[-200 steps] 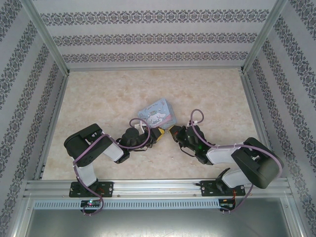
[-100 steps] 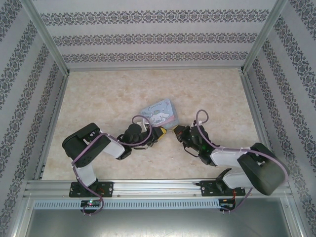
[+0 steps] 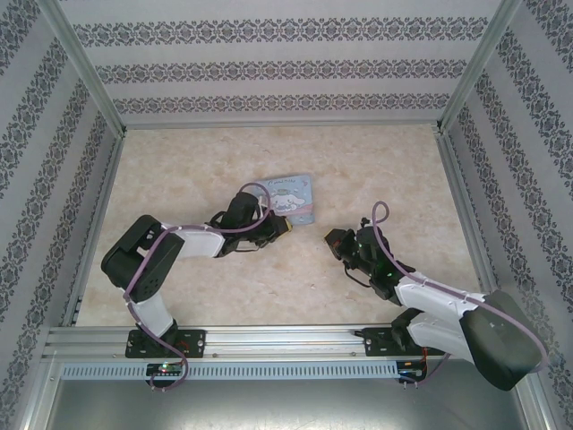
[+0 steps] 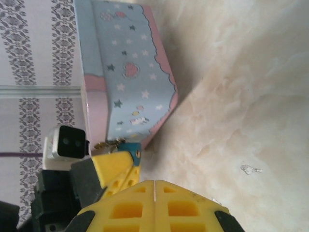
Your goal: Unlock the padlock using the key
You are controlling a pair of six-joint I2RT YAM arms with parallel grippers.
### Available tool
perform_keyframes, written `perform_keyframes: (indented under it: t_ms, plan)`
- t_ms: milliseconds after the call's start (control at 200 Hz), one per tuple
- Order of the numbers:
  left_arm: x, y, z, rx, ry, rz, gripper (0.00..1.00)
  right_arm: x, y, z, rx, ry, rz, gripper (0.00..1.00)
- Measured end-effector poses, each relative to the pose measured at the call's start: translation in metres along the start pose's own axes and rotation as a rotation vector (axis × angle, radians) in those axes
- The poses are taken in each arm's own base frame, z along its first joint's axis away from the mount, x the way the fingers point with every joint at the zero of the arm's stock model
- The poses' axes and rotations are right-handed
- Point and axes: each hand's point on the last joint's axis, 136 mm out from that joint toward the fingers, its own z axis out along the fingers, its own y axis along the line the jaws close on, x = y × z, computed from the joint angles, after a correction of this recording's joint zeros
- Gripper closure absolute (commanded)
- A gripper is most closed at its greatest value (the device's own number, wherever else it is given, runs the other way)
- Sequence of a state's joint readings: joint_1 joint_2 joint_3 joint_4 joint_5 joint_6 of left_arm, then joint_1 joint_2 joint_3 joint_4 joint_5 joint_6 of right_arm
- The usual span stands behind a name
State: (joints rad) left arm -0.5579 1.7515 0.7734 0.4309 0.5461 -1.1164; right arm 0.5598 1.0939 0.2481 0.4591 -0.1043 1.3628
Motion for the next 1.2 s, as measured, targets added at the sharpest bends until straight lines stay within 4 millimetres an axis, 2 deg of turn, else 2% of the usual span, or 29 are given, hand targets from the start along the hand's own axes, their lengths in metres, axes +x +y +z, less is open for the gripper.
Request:
perform_keyframes:
  t_ms: [140,330,550,729,809,919,1004,1199]
  plan:
    - [-0.008,0.004,0.007,-0.034,0.042,0.052,1.0,0.004,-0.002,0.004,0.014,0.026,-0.008,1.0]
    - [-0.014,0.013,0.01,-0.117,0.101,0.131,1.0,0.005,0.013,0.008,-0.015,0.047,-0.028,1.0]
    - [-0.008,0.02,0.008,-0.155,0.14,0.189,0.59,0.007,0.019,0.011,-0.033,0.065,-0.038,1.0]
    - [-0.006,0.021,0.001,-0.167,0.153,0.188,0.44,0.009,0.02,0.011,-0.034,0.075,-0.038,1.0]
    - [-0.004,0.017,-0.008,-0.159,0.147,0.186,0.38,0.007,0.028,0.012,-0.05,0.073,-0.04,1.0]
    - [0.002,0.008,-0.022,-0.122,0.127,0.162,0.37,0.006,0.043,0.014,-0.079,0.071,-0.047,1.0]
    - [0.006,0.004,-0.03,-0.077,0.097,0.121,0.41,0.009,0.052,0.017,-0.096,0.079,-0.055,1.0]
    - [0.013,-0.004,-0.033,0.031,0.008,-0.013,0.48,0.015,0.064,0.024,-0.106,0.079,-0.063,1.0]
